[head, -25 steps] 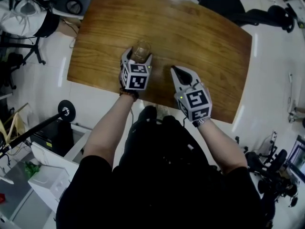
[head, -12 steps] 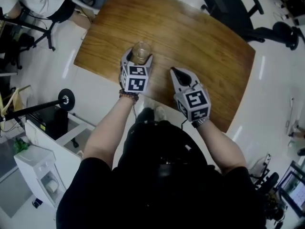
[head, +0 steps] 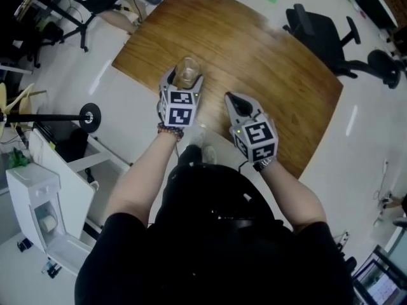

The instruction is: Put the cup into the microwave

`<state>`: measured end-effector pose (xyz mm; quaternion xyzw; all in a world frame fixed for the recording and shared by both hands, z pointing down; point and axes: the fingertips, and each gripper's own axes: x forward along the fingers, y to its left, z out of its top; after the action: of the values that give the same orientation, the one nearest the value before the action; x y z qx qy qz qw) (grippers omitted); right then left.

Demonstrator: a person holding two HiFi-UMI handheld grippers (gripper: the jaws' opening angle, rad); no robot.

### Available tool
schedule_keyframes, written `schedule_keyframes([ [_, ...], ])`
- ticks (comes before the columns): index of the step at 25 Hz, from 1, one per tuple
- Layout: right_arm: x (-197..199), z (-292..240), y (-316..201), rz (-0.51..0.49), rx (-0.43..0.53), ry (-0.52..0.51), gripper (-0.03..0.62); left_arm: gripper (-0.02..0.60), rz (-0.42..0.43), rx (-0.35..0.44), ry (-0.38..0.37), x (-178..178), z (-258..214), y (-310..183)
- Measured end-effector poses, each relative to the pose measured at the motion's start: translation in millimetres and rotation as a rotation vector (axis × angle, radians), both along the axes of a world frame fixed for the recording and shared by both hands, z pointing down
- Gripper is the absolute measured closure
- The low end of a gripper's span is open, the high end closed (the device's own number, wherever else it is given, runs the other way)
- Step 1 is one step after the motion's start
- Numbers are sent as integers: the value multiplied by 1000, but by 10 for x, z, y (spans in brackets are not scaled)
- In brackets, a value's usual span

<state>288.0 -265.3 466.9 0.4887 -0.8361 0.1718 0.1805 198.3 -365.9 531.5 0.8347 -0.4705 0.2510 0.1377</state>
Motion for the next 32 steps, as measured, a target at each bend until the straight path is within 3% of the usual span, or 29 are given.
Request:
schedule_keyframes([
  [17, -750, -169, 290, -255, 51, -15, 592, 245, -248, 61, 20, -942, -401, 673],
  [32, -1944, -120, 520, -518, 54, -34, 592, 245, -499, 97, 27, -2185, -556, 1282],
])
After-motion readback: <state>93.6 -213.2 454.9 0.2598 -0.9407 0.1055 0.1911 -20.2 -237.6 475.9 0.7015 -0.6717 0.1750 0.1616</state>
